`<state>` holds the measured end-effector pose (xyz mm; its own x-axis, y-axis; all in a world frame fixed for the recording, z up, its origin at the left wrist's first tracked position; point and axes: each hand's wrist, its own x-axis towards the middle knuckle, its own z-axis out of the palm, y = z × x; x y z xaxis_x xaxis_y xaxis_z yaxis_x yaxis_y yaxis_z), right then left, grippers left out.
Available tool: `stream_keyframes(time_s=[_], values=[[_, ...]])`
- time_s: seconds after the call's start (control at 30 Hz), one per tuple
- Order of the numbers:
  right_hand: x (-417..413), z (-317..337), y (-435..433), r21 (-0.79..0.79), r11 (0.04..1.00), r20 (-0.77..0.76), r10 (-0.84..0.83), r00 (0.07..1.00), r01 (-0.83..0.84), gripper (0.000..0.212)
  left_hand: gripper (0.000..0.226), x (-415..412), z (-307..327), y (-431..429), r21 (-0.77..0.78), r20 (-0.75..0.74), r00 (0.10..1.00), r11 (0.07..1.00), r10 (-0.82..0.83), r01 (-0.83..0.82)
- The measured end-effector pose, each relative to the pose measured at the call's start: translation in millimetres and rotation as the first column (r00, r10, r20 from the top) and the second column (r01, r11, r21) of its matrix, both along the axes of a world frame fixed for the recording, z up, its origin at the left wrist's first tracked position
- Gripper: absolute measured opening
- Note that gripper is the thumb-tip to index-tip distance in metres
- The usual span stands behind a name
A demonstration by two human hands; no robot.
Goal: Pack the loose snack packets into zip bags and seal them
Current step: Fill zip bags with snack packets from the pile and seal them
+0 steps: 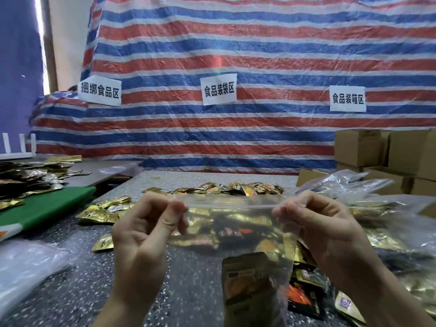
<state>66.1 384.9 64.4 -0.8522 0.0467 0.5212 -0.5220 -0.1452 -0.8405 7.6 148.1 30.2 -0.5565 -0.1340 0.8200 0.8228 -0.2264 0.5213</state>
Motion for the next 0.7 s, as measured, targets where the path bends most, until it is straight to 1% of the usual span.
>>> stream_keyframes(time_s=[0.07,0.13,0.23,0.3,0.37,0.43,0.47,0.53,0.57,0.63,0.7], values=[[1,0,0,0.055,0.998,0.014,-0.020,1.000,0.019,0.020,0.025,-4,-1,-1,-0.010,0.064,0.998,1.000,-0.025,0.025],[1,-1,1,0.077,0.997,0.050,-0.008,0.999,0.004,0.026,0.020,-9,-3,-2,-0.009,0.119,0.993,1.000,-0.021,0.022],[2,-1,0,0.105,0.994,0.055,-0.007,0.998,0.001,0.026,0.017,-13,-6,-2,0.010,0.165,0.986,1.000,-0.003,0.002],[1,-3,-2,0.144,0.987,0.001,-0.073,0.997,0.072,0.025,0.018,-14,-7,-2,0.010,0.172,0.985,1.000,-0.024,0.022],[0,-6,-5,0.160,0.972,-0.069,-0.166,0.984,0.175,0.025,0.023,-14,-7,-3,-0.002,0.184,0.980,0.997,-0.076,0.078],[-2,-10,-9,0.144,0.962,-0.104,-0.218,0.970,0.232,0.026,0.040,-13,-8,-1,-0.040,0.205,0.973,0.992,-0.107,0.118],[-3,-12,-11,0.120,0.965,-0.091,-0.221,0.971,0.231,0.026,0.043,-13,-9,1,-0.077,0.207,0.974,0.991,-0.095,0.113],[-5,-14,-15,0.055,0.981,-0.031,-0.185,0.982,0.186,0.024,0.029,-11,-9,4,-0.143,0.167,0.985,0.987,-0.044,0.068],[-6,-14,-16,0.035,0.987,-0.010,-0.157,0.988,0.158,0.022,0.022,-10,-9,5,-0.151,0.146,0.989,0.987,-0.031,0.053],[-6,-14,-17,0.047,0.991,-0.004,-0.123,0.992,0.123,0.020,0.019,-10,-9,5,-0.122,0.140,0.989,0.990,-0.052,0.070],[-5,-14,-16,0.082,0.988,-0.024,-0.127,0.992,0.128,0.024,0.021,-10,-10,3,-0.068,0.129,0.988,0.993,-0.083,0.092]])
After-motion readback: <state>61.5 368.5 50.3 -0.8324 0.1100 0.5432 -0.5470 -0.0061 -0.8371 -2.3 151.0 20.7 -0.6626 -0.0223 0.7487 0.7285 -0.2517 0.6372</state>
